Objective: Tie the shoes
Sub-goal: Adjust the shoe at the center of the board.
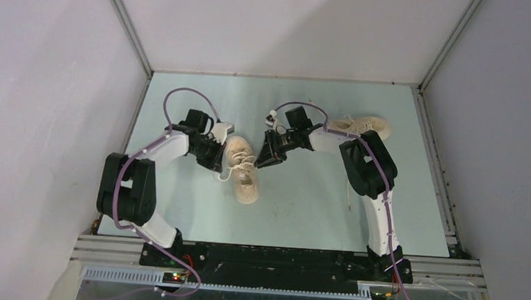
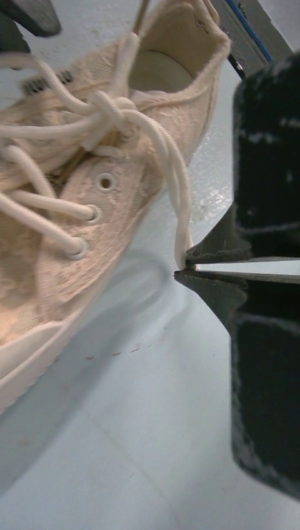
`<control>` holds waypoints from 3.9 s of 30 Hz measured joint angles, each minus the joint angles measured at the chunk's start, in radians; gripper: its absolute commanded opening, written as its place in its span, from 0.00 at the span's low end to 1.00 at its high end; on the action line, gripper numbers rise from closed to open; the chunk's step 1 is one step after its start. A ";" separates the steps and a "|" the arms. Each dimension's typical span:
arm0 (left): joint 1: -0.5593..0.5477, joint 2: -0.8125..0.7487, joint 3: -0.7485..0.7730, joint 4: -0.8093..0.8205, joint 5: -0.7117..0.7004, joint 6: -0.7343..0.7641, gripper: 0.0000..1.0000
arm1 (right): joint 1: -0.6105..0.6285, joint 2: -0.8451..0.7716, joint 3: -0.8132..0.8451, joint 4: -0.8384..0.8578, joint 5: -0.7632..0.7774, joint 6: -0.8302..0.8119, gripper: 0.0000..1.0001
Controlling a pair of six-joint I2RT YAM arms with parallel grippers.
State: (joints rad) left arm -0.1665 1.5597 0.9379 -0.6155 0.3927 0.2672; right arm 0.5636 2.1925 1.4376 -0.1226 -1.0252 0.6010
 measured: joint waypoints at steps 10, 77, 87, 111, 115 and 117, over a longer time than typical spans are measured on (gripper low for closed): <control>0.001 0.029 0.074 0.034 0.044 -0.016 0.53 | -0.016 -0.027 0.056 -0.159 0.092 -0.175 0.38; 0.036 -0.238 -0.055 0.061 0.164 -0.161 0.81 | 0.096 -0.045 0.372 -0.430 0.297 -0.430 0.52; 0.156 -0.344 -0.100 0.091 0.132 -0.216 0.80 | 0.245 0.077 0.515 -0.493 0.510 -0.480 0.49; 0.123 -0.140 -0.072 0.203 0.216 -0.297 0.28 | 0.262 -0.001 0.453 -0.520 0.689 -0.480 0.14; 0.104 -0.053 -0.017 0.224 0.259 -0.318 0.25 | 0.233 -0.061 0.371 -0.488 0.657 -0.435 0.16; 0.096 -0.025 -0.001 0.229 0.270 -0.320 0.26 | 0.219 -0.080 0.333 -0.473 0.641 -0.416 0.16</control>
State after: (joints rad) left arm -0.0708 1.5345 0.9371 -0.3862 0.6632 -0.0532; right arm 0.7830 2.1128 1.7706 -0.5957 -0.3840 0.1848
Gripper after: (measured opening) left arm 0.253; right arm 0.156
